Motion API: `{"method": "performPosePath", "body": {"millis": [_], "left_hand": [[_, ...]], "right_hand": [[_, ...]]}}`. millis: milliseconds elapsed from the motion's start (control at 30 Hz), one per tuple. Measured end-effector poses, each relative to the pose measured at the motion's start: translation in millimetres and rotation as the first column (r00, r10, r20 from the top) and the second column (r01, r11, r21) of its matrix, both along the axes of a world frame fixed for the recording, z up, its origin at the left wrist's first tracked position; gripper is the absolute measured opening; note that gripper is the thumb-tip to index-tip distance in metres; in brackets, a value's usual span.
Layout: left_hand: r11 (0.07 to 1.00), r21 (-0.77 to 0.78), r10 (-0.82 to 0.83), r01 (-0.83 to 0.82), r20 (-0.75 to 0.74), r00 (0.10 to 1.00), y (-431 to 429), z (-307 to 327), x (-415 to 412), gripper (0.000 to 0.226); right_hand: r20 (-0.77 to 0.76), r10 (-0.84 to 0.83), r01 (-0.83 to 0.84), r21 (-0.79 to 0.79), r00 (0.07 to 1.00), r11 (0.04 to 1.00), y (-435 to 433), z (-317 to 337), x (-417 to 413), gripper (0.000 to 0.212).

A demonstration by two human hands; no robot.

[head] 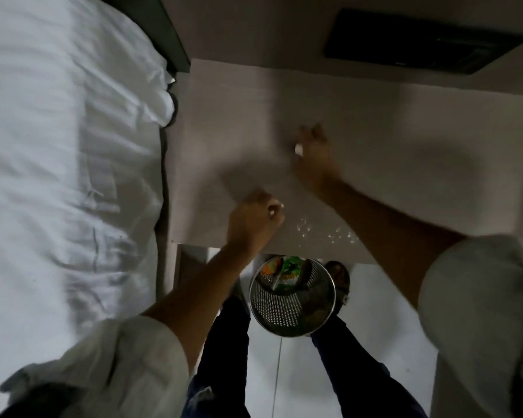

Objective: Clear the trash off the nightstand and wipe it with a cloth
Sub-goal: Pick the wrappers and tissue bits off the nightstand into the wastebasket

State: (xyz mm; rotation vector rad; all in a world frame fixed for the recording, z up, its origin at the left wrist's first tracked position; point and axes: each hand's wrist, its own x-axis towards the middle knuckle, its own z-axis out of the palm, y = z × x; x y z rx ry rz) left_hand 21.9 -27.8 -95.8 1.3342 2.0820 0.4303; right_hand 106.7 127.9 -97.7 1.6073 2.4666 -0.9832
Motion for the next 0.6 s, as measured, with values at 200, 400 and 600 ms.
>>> {"method": "performPosePath", "body": {"millis": [200, 400, 600], "left_hand": [[0.978, -0.201, 0.085, -0.052, 0.158, 0.984, -92, -2, 69, 0.019], [0.945, -0.301, 0.189, -0.126, 0.189, 0.964, -144, -12, 98, 0.028], [0.92, -0.205, 0.382, -0.335, 0.267, 0.885, -133, 27, 59, 0.027]], "right_hand": [[-0.043, -0.29, 0.286, -0.079, 0.956, 0.955, -144, 8, 91, 0.014], [0.131, -0.327, 0.347, -0.194, 0.936, 0.917, -223, -14, 130, 0.019], [0.055, -0.413, 0.414, -0.227, 0.909, 0.882, -203, 25, 99, 0.026]]}}
